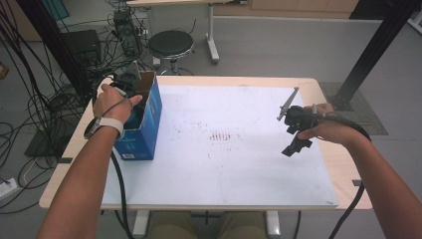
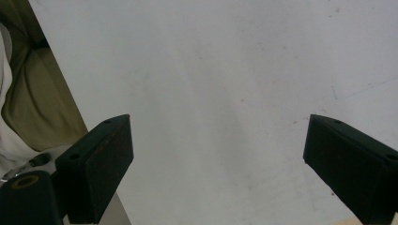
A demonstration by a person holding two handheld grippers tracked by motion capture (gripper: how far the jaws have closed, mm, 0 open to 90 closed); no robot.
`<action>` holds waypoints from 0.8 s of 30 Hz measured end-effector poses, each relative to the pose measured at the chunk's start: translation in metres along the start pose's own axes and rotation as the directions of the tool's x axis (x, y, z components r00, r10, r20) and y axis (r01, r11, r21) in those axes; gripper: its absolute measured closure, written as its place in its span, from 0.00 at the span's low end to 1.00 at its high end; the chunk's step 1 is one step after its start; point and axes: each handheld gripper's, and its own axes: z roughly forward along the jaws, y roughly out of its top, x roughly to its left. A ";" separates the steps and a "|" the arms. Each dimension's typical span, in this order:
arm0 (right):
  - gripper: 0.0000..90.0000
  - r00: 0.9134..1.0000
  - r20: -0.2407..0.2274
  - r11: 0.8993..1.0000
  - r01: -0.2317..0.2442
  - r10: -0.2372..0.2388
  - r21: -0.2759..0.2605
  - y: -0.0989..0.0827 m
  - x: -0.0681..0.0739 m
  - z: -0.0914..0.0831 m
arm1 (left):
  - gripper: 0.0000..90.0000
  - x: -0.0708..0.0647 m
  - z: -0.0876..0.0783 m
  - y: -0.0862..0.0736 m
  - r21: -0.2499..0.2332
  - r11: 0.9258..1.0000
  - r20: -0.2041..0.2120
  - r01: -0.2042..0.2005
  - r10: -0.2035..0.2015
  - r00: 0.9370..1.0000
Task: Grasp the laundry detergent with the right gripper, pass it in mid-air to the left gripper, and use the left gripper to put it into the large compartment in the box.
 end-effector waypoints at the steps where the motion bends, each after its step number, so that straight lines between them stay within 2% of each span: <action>1: 0.10 1.000 0.001 1.000 -0.001 0.001 0.001 0.000 0.000 0.000 | 0.40 0.000 0.000 0.000 -0.008 1.000 0.001 -0.001 0.001 1.000; 3: 0.10 1.000 0.001 1.000 -0.002 0.002 -0.003 -0.001 0.000 0.000 | 0.40 0.000 0.000 0.000 -0.004 1.000 -0.006 -0.001 0.001 1.000; 12: 0.10 1.000 0.000 1.000 -0.004 0.004 -0.002 -0.001 0.001 -0.001 | 0.33 0.000 0.001 0.001 -0.001 1.000 0.011 -0.013 0.013 1.000; 24: 0.10 1.000 0.000 1.000 0.002 -0.002 -0.002 0.001 0.002 -0.001 | 0.31 0.005 -0.005 -0.002 -0.019 1.000 0.059 -0.013 0.014 0.998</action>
